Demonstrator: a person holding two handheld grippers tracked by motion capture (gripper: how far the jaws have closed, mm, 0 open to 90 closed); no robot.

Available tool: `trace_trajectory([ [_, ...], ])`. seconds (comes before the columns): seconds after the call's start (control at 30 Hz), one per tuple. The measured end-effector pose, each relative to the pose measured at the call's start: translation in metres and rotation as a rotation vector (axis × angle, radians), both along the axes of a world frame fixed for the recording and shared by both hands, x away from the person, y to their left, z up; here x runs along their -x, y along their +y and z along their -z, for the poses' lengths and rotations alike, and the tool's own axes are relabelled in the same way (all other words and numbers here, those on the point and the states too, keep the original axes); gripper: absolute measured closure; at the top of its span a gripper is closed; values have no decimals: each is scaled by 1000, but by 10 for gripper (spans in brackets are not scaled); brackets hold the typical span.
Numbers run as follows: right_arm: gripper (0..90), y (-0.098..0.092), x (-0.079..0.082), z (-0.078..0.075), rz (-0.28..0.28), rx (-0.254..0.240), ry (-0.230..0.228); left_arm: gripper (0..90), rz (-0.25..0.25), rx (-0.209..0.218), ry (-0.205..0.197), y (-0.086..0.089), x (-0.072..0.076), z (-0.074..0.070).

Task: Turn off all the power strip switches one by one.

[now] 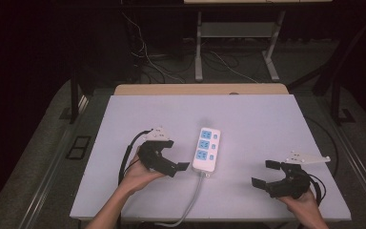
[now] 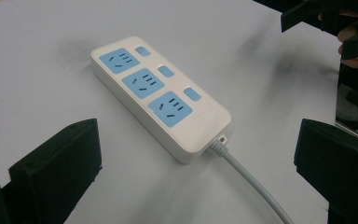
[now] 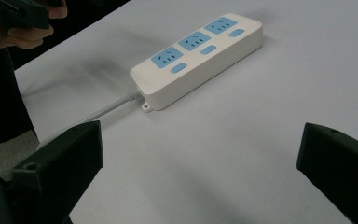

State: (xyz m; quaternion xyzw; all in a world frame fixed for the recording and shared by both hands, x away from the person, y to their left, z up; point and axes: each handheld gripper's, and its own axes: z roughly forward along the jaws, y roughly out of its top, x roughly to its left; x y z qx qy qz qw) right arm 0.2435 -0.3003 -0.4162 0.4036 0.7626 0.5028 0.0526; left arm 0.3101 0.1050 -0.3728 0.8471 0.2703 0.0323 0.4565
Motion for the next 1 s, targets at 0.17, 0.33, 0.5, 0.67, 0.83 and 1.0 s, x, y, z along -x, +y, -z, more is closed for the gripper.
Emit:
trace_trajectory([
  [0.17, 0, -1, 0, 0, 0, -2, -2, 0, 13, -20, -2, -5, -6, -5],
  [0.33, 0, -1, 0, -1, 3, -5, -1, 0, 26, -31, 0, -10, -13, -9],
  [0.5, 0, -1, 0, 0, 2, -1, 0, 2, 34, -42, 7, -15, -18, -9],
  [0.67, 1, -1, 1, 0, 1, 0, 0, 8, 49, -66, 14, -20, -23, -8],
  [0.83, 0, -1, 0, 0, 3, -3, 2, 20, 56, -72, 17, -26, -29, -9],
  [1.0, 1, -2, 0, 0, 1, -1, -2, 38, 79, -92, 18, -34, -34, -11],
])
